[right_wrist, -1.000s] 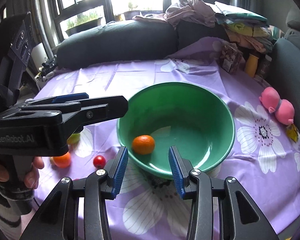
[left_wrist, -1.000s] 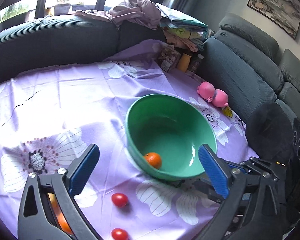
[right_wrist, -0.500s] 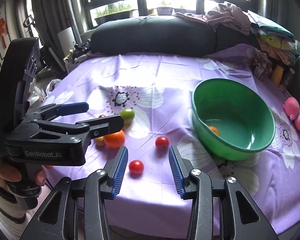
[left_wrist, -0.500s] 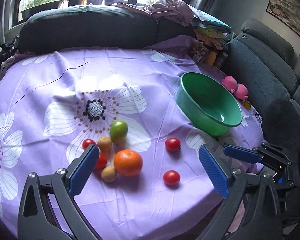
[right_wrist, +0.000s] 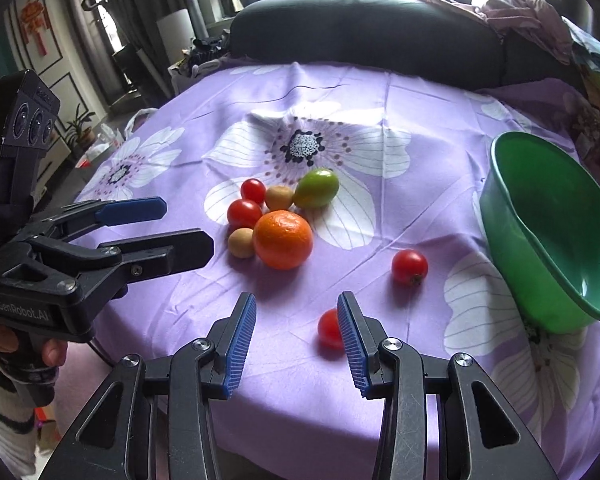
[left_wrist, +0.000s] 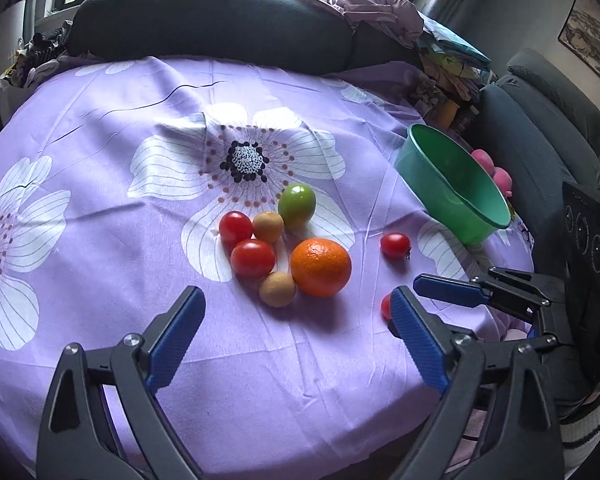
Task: Organize fruits
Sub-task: 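Withdraw the left gripper from the bowl toward the remaining fruit, then close the left gripper around the second orange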
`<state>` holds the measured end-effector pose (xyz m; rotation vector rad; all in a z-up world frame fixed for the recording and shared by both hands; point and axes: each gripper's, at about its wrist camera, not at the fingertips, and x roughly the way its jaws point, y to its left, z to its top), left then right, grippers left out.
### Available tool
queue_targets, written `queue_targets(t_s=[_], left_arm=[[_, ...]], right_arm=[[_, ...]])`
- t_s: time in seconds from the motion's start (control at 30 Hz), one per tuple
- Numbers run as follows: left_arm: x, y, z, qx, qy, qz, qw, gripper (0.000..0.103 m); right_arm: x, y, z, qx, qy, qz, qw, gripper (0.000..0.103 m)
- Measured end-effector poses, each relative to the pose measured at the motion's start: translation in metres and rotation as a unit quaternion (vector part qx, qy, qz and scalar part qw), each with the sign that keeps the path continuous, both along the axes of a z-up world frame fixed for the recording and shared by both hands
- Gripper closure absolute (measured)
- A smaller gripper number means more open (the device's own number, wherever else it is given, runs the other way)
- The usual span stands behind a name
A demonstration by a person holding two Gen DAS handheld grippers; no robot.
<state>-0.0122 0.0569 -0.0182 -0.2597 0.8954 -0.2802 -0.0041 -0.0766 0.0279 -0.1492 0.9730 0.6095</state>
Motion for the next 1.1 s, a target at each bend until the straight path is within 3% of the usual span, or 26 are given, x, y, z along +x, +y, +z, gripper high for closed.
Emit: queue_targets(t_s=[0.17, 0.4, 0.47, 0.7, 0.77, 0.83, 1.1], left_arm=[[0.017, -0.013, -0.005, -0.002, 0.010, -0.020, 0.9998, 0.023], [0.042, -0.024, -0.016, -0.003, 0.026, -0.047, 0.9985, 0.026], [0.046, -0.024, -0.016, -0.008, 0.025, -0.057, 0.9980, 0.036], [0.061, -0.019, -0.022, -0.013, 0.047, -0.064, 0.9968, 0.047], [0.063, -0.014, -0.026, -0.019, 0.061, -0.058, 0.9963, 0.058], [0.063, -0.010, -0.029, -0.028, 0.065, -0.055, 0.9960, 0.057], [0.059, -0.017, -0.013, -0.018, 0.045, -0.057, 0.9972, 0.057]], right_arm=[[0.015, 0.006, -0.013, -0.002, 0.007, 0.014, 1.000, 0.060], [0.043, 0.012, -0.027, 0.007, 0.035, 0.035, 0.999, 0.059], [0.049, 0.015, -0.032, 0.014, 0.043, 0.044, 0.998, 0.054], [0.063, 0.028, -0.038, 0.038, 0.058, 0.082, 0.994, 0.053], [0.066, 0.032, -0.040, 0.044, 0.064, 0.090, 0.993, 0.053], [0.064, 0.034, -0.040, 0.048, 0.056, 0.101, 0.992, 0.058], [0.061, 0.037, -0.033, 0.051, 0.033, 0.104, 0.993, 0.060]])
